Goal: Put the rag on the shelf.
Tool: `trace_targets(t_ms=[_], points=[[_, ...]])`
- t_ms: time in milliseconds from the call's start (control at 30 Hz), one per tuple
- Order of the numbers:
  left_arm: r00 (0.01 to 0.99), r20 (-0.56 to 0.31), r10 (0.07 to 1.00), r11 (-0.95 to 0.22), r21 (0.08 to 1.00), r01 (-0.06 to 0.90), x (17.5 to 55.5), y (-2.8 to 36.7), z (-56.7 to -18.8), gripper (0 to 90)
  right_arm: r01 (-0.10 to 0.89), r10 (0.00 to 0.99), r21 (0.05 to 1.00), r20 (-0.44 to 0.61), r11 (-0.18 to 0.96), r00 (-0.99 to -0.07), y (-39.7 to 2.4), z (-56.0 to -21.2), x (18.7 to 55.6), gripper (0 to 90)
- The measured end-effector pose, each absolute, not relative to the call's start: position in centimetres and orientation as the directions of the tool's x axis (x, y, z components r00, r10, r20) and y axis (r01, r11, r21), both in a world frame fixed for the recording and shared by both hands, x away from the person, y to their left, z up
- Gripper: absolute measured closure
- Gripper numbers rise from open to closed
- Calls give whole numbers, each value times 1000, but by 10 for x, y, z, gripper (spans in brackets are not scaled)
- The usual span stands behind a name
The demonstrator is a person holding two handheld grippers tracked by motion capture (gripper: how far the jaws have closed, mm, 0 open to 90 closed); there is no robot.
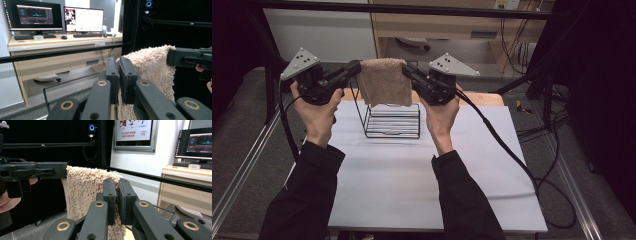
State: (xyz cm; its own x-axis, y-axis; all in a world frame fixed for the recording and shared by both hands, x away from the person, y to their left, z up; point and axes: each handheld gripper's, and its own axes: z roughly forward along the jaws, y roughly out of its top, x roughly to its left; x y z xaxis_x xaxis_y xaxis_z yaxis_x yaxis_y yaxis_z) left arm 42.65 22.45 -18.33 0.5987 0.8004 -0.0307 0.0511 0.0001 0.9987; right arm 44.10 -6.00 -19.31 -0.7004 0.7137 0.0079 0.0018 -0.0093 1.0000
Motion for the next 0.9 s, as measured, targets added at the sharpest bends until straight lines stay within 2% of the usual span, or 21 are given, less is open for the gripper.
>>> trace_targets(t_ms=[533, 900], points=[[576, -20, 817, -3, 999, 38, 446, 225, -160, 857, -17, 719, 1000, 6, -25, -695, -54, -170, 458, 854], [563, -26, 826, -3, 999, 52, 466, 221, -154, 857, -9, 727, 999, 16, -31, -686, -55, -166, 476, 855]])
